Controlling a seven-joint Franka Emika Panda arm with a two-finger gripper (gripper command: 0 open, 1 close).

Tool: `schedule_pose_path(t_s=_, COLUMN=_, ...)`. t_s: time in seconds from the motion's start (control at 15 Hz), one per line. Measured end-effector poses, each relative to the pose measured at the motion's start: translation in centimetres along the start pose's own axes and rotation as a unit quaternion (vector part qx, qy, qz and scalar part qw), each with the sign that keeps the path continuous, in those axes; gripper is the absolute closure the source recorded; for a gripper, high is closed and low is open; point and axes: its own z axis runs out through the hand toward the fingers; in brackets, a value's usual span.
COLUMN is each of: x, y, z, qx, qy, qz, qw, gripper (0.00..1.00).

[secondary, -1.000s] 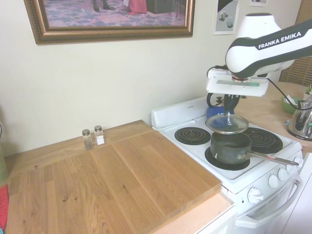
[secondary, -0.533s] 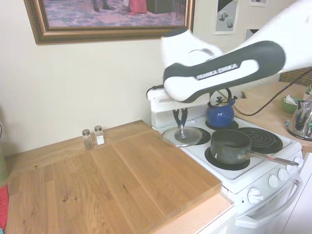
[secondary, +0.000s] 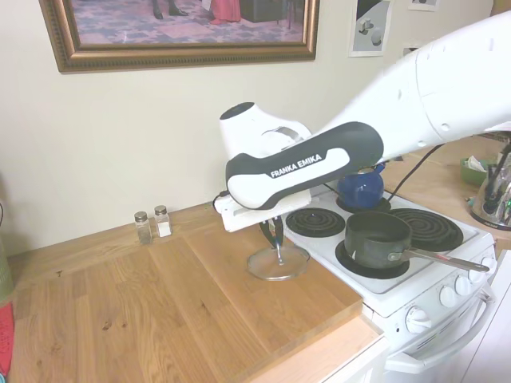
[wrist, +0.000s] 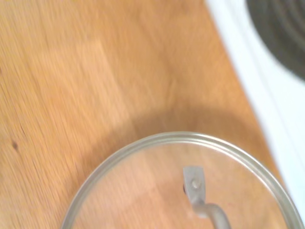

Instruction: Uncover the lid of the pot

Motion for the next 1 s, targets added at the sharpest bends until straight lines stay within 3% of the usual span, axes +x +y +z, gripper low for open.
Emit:
schedule_pose_path(t_s=0.07, x=0.0, y=-0.2, z=0.4, qx=-0.006, qy=-0.006, qz=-0.006, qw=0.9999, gripper=1.00)
schedule_pose_path(t_s=0.13, x=0.2, y=-0.4, z=0.4, qx=-0.012, qy=-0.015, qz=-0.013, qw=0.9997, gripper=0.00)
schedule_pose_path(t_s=0.73, x=1.1, y=-0.1, z=0.7, qx=-0.026, qy=-0.030, qz=-0.038, qw=0.9985, gripper=0.00)
schedule_pose_path(t_s=1.0, x=1.5, y=0.1, z=-1.4, qx=-0.001, qy=-0.036, qz=-0.044, qw=0.9984, gripper=0.00)
